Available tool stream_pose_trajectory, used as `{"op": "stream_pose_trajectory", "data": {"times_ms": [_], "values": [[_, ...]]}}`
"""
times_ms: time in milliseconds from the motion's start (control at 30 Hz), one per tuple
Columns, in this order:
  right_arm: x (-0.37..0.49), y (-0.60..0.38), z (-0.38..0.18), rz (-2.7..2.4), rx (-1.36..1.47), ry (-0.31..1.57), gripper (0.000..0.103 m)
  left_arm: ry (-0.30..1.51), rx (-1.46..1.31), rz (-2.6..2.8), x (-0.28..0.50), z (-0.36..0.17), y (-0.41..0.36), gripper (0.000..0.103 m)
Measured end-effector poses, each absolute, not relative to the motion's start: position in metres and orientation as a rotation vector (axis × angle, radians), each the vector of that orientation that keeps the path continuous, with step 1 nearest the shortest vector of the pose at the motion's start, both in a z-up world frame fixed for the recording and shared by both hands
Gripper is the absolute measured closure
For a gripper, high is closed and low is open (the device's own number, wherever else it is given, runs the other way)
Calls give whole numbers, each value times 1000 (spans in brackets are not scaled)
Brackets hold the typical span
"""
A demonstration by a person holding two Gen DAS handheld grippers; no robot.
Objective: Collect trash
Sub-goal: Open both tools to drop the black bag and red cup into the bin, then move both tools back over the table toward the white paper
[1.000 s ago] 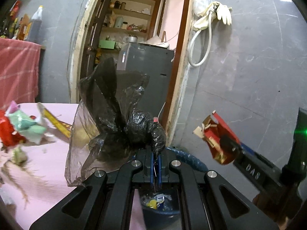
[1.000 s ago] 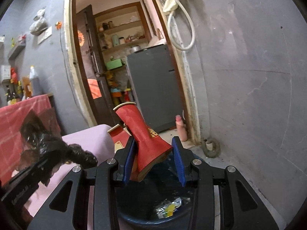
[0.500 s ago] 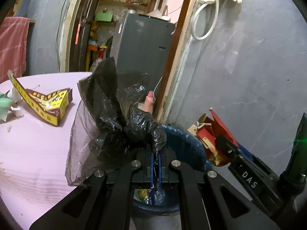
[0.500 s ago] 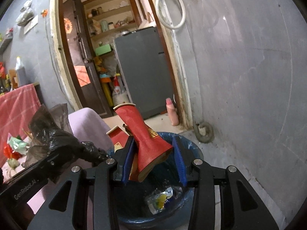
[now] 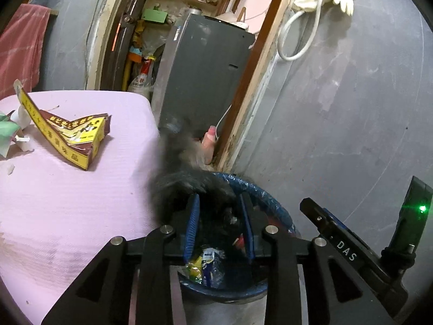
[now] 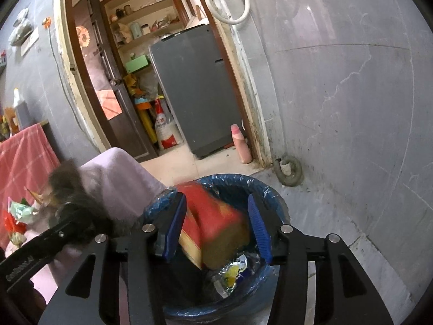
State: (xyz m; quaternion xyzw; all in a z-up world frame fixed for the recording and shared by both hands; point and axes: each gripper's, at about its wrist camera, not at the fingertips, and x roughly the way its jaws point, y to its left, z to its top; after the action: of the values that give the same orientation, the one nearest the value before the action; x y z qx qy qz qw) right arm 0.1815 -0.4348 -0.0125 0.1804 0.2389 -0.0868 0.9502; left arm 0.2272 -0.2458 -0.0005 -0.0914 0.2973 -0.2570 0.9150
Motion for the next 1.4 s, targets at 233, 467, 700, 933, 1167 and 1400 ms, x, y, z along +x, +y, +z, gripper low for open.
{"op": "stream_pose_trajectory", "data": {"times_ms": [233, 467, 700, 933, 1167, 1400], "values": [[164, -431, 12, -177, 324, 399, 47, 520, -221, -499, 210, 25, -220, 66], [142, -409, 50, -148, 241, 258, 23, 411, -200, -418, 187, 62, -189, 41], [131, -380, 74, -129, 206, 155, 0, 315, -161, -307, 167, 82, -152, 7], [130, -346, 86, -60, 175, 127, 0, 271, -168, -198, 147, 88, -99, 3], [133, -303, 101, 38, 153, 125, 0, 277, -155, -81, 124, 92, -38, 3], [141, -260, 96, 152, 113, 179, 0, 333, -161, -3, 96, 76, 15, 3]]}}
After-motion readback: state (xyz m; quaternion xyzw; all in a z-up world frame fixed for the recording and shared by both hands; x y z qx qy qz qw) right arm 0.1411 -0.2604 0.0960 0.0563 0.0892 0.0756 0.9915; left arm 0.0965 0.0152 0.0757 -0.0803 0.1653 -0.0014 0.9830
